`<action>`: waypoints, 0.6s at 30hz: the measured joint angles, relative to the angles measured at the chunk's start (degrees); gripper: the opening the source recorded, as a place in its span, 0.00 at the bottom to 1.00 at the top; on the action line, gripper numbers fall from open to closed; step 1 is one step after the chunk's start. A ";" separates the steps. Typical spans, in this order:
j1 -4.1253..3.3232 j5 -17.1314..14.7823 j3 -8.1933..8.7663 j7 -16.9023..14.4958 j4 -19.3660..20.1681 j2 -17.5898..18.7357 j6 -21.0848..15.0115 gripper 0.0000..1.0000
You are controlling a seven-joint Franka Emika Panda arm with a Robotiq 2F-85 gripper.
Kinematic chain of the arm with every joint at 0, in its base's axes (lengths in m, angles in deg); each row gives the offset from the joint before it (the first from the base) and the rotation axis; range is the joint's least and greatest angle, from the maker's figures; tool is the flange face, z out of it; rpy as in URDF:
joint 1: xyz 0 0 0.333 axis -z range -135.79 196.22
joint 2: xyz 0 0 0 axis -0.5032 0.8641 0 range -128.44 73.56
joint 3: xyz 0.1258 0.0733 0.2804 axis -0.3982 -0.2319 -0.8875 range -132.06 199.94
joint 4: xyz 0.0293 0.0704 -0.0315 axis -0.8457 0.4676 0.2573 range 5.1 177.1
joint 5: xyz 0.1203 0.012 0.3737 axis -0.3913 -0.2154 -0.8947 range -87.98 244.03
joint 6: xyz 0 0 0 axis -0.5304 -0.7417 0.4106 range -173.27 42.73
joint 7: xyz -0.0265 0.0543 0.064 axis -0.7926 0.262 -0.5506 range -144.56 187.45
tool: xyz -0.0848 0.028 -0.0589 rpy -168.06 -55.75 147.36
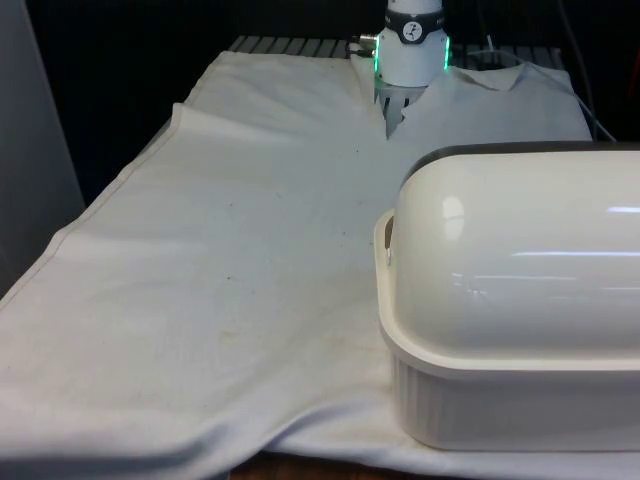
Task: Open the lid, then close it.
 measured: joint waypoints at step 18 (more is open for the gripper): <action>0.00 -2.01 -1.03 -0.80 6.25 -1.83 -9.85 0.00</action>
